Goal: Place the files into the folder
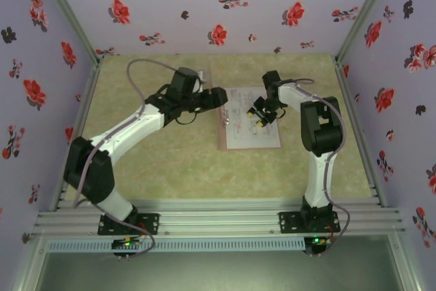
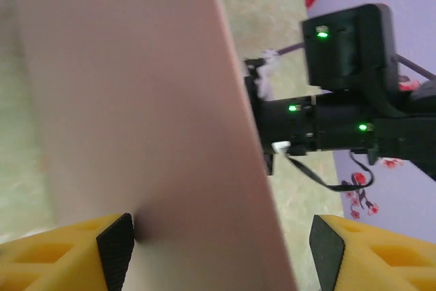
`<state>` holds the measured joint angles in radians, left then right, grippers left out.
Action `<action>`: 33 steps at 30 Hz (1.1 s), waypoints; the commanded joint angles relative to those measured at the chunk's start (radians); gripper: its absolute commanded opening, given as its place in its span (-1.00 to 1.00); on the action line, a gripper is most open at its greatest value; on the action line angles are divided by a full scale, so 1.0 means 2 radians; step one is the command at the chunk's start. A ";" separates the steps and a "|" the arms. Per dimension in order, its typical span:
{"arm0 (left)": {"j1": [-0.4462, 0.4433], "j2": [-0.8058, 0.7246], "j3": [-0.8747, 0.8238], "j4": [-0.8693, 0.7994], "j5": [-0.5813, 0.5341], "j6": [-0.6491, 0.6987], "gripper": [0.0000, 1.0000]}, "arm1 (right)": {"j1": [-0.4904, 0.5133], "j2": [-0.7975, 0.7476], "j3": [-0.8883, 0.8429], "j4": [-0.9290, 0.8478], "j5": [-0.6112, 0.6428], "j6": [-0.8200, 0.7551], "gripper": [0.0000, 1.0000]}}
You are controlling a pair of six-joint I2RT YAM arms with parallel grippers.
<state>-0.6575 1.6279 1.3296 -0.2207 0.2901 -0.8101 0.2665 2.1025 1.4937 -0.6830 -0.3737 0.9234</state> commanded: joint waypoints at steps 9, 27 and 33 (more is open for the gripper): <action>-0.043 0.095 0.079 0.045 0.025 -0.001 0.47 | -0.009 -0.039 0.009 -0.053 0.054 0.014 -0.08; -0.085 0.276 0.145 0.140 0.081 -0.059 0.77 | -0.097 -0.277 -0.044 -0.126 0.255 -0.022 0.92; -0.078 0.238 0.146 0.124 0.035 -0.050 0.98 | -0.097 -0.312 -0.047 -0.109 0.263 -0.076 0.98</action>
<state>-0.8265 2.1864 1.5837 0.0227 0.4099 -0.9215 0.0704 1.5276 1.4029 -0.8963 0.1028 0.8558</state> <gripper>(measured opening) 0.992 0.992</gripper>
